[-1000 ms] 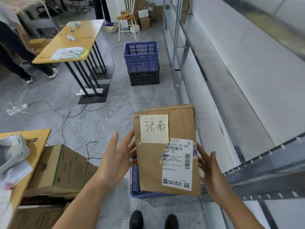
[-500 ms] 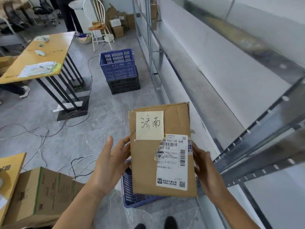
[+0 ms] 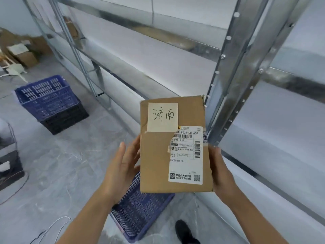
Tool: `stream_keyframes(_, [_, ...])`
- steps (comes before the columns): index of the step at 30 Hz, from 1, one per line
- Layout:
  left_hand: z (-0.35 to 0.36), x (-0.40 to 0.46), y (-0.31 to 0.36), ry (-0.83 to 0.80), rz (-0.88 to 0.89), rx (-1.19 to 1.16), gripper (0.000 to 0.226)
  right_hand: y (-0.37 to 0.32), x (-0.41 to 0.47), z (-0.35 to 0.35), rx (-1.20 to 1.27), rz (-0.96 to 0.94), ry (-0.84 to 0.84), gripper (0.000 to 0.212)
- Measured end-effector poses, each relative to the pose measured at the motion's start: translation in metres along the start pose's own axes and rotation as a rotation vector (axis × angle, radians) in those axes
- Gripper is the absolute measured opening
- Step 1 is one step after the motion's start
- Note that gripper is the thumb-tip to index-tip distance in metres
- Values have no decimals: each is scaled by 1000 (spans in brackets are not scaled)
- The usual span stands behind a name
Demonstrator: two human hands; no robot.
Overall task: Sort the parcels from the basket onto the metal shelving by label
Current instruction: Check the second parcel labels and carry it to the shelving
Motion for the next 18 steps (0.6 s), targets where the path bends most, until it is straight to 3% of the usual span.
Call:
stream_keyframes(4, [19, -5, -4, -161, -3, 10, 71, -3, -53, -9, -12, -55, 176, 87])
stream_keyframes(8, [56, -10, -9, -325, -32, 10, 73, 2, -105, -31, 1, -75, 358, 59])
stream_keyframes(18, [195, -44, -54, -632, -95, 108, 56, 5, -266, -94, 38, -178, 673, 73])
Point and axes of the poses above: each hand's wrist, its own x-axis towards the middle knuckle, its own z-axis out of the palm, y = z × x, the point moved 2 cm from there along x, towards the middle knuckle, and after that the axes turned 5 degrees about -x, right-handed, at the moved point
